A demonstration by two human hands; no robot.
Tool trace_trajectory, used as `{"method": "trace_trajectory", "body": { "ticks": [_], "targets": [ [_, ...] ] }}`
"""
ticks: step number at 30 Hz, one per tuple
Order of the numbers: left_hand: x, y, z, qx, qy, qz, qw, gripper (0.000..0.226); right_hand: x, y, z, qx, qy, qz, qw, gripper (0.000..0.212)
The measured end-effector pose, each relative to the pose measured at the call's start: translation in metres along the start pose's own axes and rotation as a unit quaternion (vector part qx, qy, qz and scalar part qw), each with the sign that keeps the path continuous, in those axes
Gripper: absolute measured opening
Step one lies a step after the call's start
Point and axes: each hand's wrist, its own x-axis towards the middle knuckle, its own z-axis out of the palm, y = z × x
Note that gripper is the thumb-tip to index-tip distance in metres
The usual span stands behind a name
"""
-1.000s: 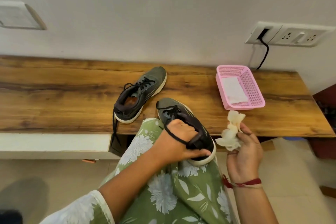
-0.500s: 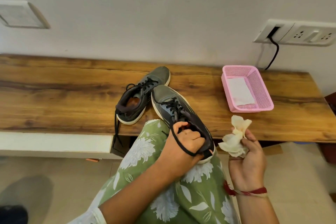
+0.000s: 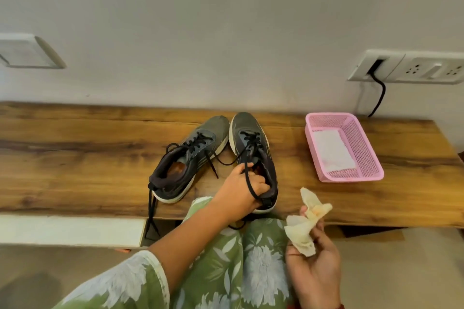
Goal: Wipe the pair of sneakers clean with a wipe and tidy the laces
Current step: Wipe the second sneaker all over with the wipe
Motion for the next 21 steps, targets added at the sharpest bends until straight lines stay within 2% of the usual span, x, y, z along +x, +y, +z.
{"method": "trace_trajectory", "body": {
  "ticks": [2,6,10,16,21],
  "targets": [
    [0.008,-0.006,0.002,0.006,-0.025,0.004,1.000,0.020,0.006,0.002,0.003,0.050,-0.006,0.022,0.998,0.086],
    [0.018,-0.013,0.014,0.032,-0.040,0.020,0.998,0.021,0.019,0.002,0.018,0.099,-0.045,0.010,0.994,0.102],
    [0.029,-0.019,0.027,0.005,-0.010,0.041,0.999,0.020,0.028,0.006,0.026,0.111,-0.074,0.017,0.991,0.083],
    [0.049,-0.020,0.042,-0.047,-0.003,0.069,0.996,0.019,0.023,0.020,0.020,0.103,-0.059,0.050,0.992,0.057],
    [0.063,-0.024,0.049,-0.071,-0.023,0.085,0.994,0.023,0.028,0.020,0.015,0.096,-0.056,0.048,0.993,0.063]
  ]
}}
